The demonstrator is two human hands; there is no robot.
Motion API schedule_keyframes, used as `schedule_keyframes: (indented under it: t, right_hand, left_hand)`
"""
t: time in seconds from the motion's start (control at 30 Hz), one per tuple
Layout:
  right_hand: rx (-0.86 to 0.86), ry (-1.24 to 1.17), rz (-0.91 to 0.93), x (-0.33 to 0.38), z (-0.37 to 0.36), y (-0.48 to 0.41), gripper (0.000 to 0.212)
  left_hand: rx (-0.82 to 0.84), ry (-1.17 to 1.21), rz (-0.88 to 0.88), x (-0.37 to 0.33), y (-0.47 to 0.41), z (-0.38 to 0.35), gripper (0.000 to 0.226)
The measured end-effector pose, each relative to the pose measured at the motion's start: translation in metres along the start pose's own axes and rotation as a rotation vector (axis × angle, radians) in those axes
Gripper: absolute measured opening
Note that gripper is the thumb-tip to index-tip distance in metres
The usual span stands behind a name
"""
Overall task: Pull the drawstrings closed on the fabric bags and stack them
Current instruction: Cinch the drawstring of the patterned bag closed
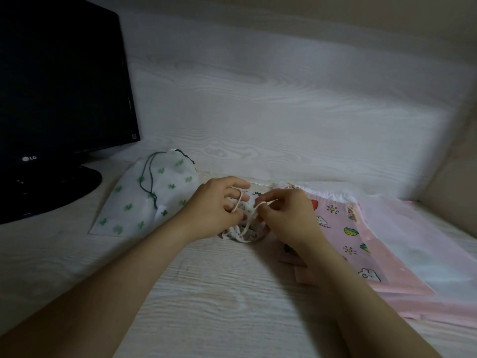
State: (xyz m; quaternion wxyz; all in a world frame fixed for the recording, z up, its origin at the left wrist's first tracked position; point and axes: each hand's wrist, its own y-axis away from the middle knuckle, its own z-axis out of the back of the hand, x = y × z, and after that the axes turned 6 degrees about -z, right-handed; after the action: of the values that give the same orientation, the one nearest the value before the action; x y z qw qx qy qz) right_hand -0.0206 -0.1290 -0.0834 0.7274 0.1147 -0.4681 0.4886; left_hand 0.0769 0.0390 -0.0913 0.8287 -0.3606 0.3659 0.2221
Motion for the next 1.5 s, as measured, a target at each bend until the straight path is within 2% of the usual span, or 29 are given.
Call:
schedule_keyframes:
  t: [0.1, 0.23, 0.37, 0.53, 0.67, 0.77, 0.87, 1.0, 1.13, 1.23, 1.33, 1.47, 1.5]
  right_hand:
    - [0.033, -0.263, -0.079, 0.000, -0.001, -0.001, 0.036]
    - [0.139, -0.630, -0.247, 0.005, 0.001, -0.002, 0.026]
    - [0.197, -0.752, -0.320, 0.006, -0.002, 0.003, 0.025]
    - [0.154, -0.982, -0.385, 0.009, -0.010, 0.001, 0.026]
    - [0.210, -0.970, -0.419, 0.012, -0.014, 0.002, 0.024]
    - [0.253, -0.781, -0.363, 0.013, -0.017, 0.004, 0.017]
    - [0.221, -0.625, -0.298, 0.015, -0.021, 0.008, 0.025]
    - [0.183, -0.538, -0.349, 0.009, -0.021, 0.007, 0.040]
    - [0.235, -0.515, -0.355, 0.012, -0.019, 0.008, 0.020]
    - [0.151, -0.635, -0.393, 0.013, -0.017, 0.004, 0.015]
    - [0.090, -0.728, -0.440, 0.012, -0.015, -0.003, 0.018]
    - [0.085, -0.806, -0.445, 0.010, -0.014, -0.006, 0.017]
    - [0.088, -0.797, -0.436, 0.011, -0.014, -0.005, 0.018]
  left_hand:
    - [-0.003, 0.046, 0.021, 0.000, 0.000, -0.001, 0.061]
    - [-0.022, 0.113, 0.071, -0.007, 0.000, -0.004, 0.053]
    - [-0.095, 0.191, 0.108, -0.016, 0.000, -0.003, 0.040]
    - [-0.126, 0.324, 0.083, -0.013, 0.000, -0.004, 0.026]
    - [-0.104, 0.390, 0.096, -0.015, 0.002, -0.008, 0.032]
    - [-0.085, 0.379, 0.106, -0.017, 0.003, -0.012, 0.044]
    - [-0.033, 0.326, 0.095, -0.016, 0.003, -0.014, 0.059]
    - [-0.008, 0.288, 0.078, -0.017, 0.004, -0.014, 0.083]
    - [0.071, 0.255, 0.099, -0.019, 0.006, -0.013, 0.096]
    - [0.066, 0.239, 0.129, -0.020, 0.007, -0.010, 0.096]
    - [0.018, 0.249, 0.212, -0.021, 0.007, -0.009, 0.085]
    - [0.071, 0.205, 0.252, -0.021, 0.004, -0.007, 0.020]
    - [0.094, 0.195, 0.245, -0.020, 0.004, -0.007, 0.019]
